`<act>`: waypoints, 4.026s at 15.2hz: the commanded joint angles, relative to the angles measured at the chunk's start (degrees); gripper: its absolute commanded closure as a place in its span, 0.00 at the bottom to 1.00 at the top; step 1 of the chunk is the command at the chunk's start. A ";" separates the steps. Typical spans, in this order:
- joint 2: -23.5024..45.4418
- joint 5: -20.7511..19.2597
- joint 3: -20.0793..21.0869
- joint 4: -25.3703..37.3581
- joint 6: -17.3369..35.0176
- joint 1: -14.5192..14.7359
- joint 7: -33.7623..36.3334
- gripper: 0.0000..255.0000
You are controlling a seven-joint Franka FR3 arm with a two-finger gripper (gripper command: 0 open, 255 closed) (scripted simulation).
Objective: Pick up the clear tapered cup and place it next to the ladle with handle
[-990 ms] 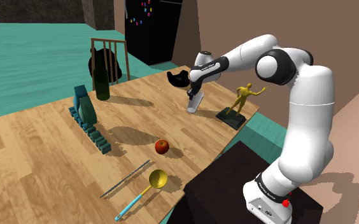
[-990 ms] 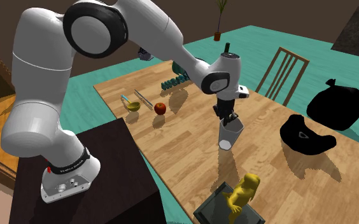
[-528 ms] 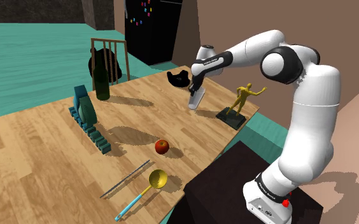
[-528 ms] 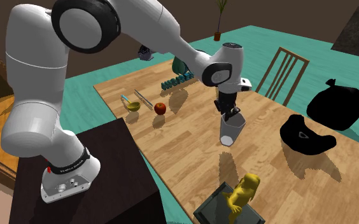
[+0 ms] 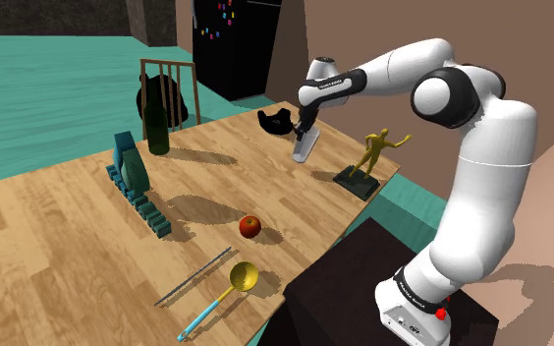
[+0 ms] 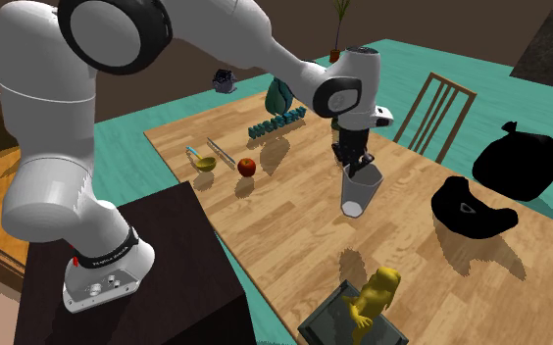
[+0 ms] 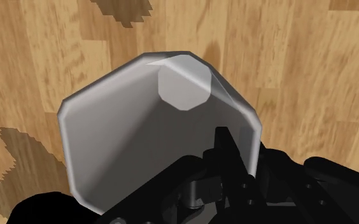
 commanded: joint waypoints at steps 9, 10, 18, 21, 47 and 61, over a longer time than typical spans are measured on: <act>-3.25 -0.15 -0.11 3.34 -6.55 0.16 -0.25 1.00; -3.55 -0.17 -0.12 3.69 -7.19 0.17 -0.28 1.00; -5.42 -0.23 -0.18 7.22 -12.59 0.23 -0.56 1.00; -5.95 -0.23 -0.20 8.79 -14.67 0.24 -0.68 1.00; -32.04 -4.34 8.13 -18.59 -15.24 11.63 20.21 1.00; -41.17 -1.67 19.34 -27.26 -17.49 19.94 38.17 1.00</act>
